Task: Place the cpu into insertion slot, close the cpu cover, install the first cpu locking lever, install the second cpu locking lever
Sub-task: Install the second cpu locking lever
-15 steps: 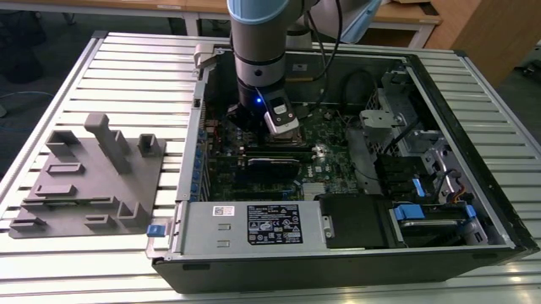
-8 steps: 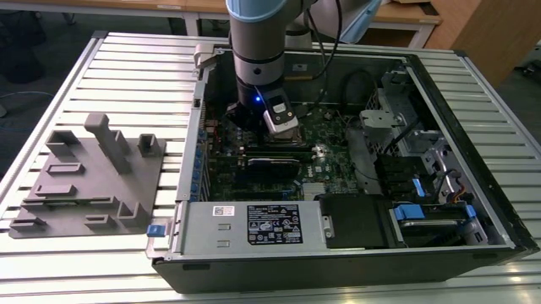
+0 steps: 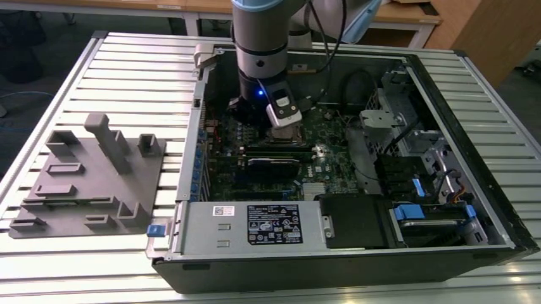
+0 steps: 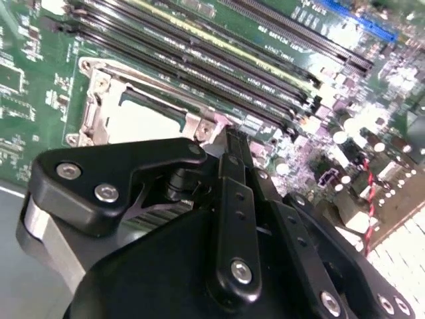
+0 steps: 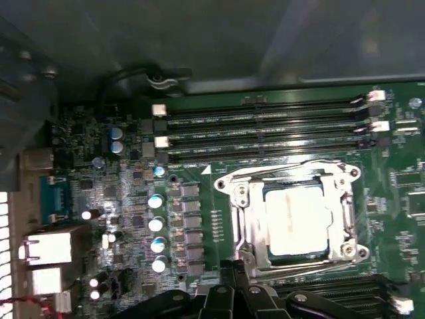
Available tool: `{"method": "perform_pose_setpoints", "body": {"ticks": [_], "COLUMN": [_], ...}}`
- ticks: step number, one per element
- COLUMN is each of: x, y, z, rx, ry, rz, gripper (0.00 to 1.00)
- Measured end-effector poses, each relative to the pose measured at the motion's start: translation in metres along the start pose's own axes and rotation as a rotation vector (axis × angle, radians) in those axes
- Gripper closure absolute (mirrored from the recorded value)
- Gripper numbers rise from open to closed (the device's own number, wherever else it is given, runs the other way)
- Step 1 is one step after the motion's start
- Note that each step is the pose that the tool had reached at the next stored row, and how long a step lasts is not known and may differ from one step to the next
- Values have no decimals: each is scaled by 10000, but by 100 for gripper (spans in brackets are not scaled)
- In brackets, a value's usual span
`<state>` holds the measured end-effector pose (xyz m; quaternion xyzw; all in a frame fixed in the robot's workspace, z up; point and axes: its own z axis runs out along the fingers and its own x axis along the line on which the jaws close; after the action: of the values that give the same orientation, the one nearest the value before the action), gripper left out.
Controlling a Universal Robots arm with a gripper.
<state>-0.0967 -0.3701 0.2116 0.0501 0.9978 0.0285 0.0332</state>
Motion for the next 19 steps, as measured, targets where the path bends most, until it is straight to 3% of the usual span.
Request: {"method": "perform_pose_setpoints", "body": {"ticks": [7,12,15,19], "x": [-268,-312,-379,-385], "y": [73,236,271,277], "z": [27,43,52,0], "rx": [2,1,0,2], "ry": [2,1,3,9], "rz": [-1,-2,-1,1], "gripper": [89,89,89,89]}}
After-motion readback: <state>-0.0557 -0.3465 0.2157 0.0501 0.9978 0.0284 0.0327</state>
